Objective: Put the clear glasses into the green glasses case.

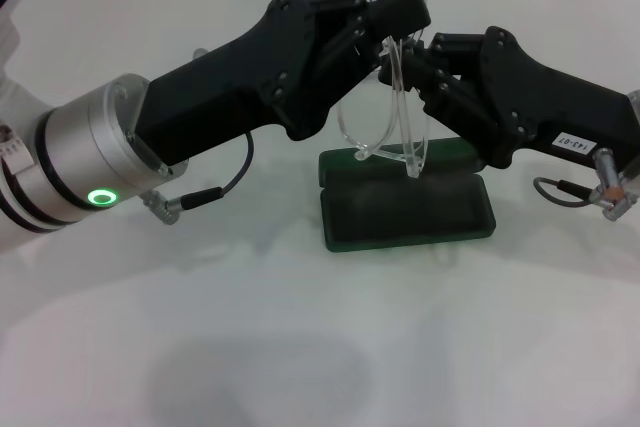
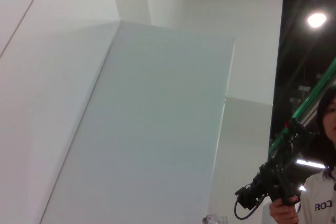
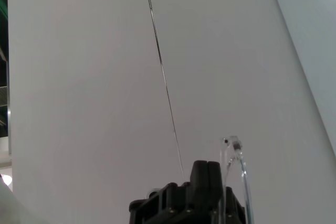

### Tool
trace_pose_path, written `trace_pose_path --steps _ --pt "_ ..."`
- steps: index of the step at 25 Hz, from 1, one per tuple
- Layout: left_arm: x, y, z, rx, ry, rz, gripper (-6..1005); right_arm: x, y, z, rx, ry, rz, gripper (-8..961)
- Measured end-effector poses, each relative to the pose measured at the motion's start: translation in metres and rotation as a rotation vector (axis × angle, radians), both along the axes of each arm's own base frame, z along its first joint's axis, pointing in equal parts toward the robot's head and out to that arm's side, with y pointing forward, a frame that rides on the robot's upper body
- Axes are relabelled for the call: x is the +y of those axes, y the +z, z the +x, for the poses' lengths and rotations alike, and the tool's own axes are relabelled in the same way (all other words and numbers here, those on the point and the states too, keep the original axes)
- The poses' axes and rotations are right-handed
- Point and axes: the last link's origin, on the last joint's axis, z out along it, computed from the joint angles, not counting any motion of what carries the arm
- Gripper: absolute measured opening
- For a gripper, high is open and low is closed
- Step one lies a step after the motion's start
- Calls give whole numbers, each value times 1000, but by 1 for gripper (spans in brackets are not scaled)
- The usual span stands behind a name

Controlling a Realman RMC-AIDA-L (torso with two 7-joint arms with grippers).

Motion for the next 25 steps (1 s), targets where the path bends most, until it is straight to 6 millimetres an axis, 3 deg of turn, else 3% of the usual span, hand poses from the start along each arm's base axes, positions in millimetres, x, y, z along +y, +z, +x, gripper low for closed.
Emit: trace_pose_path --steps 18,21,25 --pt "-9 6 -3 -12 -53 -19 29 -1 4 8 24 -47 30 72" --pt "-13 15 -12 -11 -61 -4 29 -3 5 11 16 -41 39 72" --pt "-18 45 -42 -1 -29 53 29 -6 14 13 -58 38 64 73"
